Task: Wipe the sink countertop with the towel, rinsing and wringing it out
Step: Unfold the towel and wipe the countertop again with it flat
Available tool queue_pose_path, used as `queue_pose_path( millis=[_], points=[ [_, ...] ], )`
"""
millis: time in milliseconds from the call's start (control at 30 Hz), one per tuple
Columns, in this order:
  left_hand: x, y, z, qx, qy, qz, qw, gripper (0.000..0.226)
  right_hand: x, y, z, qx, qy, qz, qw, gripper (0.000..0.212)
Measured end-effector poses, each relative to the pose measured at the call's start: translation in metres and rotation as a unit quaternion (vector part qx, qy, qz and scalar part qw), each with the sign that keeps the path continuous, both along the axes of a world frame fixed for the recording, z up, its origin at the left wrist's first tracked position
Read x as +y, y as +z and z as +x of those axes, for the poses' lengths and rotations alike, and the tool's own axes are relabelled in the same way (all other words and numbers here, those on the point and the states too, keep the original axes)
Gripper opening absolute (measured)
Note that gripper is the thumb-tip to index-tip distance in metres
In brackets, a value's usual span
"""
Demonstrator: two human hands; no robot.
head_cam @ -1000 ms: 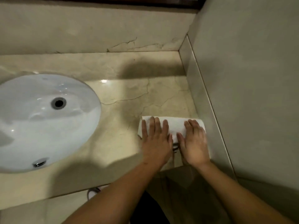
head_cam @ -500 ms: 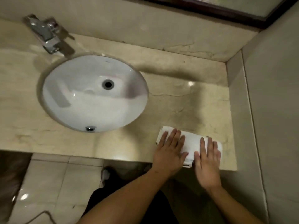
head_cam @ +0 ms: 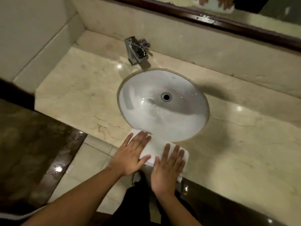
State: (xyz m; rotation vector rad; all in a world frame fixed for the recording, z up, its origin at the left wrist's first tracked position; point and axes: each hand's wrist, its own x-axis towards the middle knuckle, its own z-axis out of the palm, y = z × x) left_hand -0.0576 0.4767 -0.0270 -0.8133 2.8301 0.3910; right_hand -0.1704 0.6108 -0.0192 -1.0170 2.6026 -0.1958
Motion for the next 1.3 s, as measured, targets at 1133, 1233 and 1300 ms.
queue_pose_path(
  millis=[1133, 1233, 1300],
  points=[
    [-0.232, 0.000, 0.149, 0.005, 0.393, 0.041, 0.919, 0.077, -0.246, -0.015, 0.123, -0.042, 0.302, -0.082, 0.949, 0.075],
    [-0.271, -0.002, 0.171, 0.007, 0.396, 0.038, 0.917, 0.074, -0.284, -0.014, 0.143, -0.050, 0.302, -0.106, 0.946, 0.077],
    [-0.297, -0.003, 0.182, 0.022, 0.392, 0.033, 0.919, 0.072, -0.309, -0.015, 0.155, -0.046, 0.307, -0.114, 0.944, 0.069]
  ],
)
